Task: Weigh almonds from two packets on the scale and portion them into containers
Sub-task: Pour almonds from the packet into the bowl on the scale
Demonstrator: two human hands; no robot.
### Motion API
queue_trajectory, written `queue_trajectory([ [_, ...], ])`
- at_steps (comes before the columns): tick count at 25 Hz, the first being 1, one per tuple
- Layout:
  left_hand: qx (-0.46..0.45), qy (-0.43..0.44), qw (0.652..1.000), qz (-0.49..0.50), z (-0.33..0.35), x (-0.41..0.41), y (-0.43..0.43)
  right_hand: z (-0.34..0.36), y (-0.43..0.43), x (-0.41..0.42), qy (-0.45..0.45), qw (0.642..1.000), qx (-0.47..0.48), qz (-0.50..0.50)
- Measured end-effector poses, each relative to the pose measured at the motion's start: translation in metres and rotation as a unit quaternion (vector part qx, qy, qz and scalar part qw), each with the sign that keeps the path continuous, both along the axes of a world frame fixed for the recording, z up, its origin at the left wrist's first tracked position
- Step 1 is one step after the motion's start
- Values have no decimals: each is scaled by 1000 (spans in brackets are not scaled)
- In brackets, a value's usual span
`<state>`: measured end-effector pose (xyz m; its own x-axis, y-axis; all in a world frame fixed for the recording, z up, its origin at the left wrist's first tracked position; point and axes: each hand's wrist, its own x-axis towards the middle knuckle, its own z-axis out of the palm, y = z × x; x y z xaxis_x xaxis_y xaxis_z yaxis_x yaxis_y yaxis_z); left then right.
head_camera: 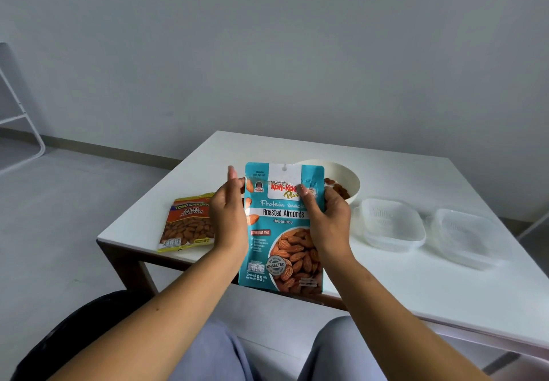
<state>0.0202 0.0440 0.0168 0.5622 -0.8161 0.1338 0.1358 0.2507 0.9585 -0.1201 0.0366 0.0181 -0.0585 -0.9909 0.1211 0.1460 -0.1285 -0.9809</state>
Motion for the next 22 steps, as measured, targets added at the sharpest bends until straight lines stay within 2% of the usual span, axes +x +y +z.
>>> queue_trajectory([
  [5, 0, -70, 997, -13, -10, 7, -2, -9, -3, 3, 46, 999, -10, 13],
  [9, 25, -41, 999, 24, -23, 22, -7, -14, -4, 10, 79, 996, 16, 46],
  [13, 135, 45, 986, 88, -43, 59, -24, -37, -2, 8, 186, 967, 86, 152],
  [15, 149, 54, 984, 76, -47, 72, -27, -48, -4, 8, 175, 966, 108, 157],
  [16, 148, 31, 986, 64, -49, 73, -27, -53, -7, 9, 160, 970, 115, 140],
  [17, 154, -47, 985, 59, -53, 73, -24, -57, -11, 11, 152, 975, 117, 115],
  [18, 159, -171, 970, 61, -61, 72, -20, -61, -17, 14, 159, 977, 110, 87],
  [20, 127, -407, 904, 30, -80, 67, -8, -66, -24, 20, 211, 974, 67, 50],
  [22, 115, -540, 832, -57, -100, 60, 2, -72, -26, 26, 284, 958, -6, 45],
])
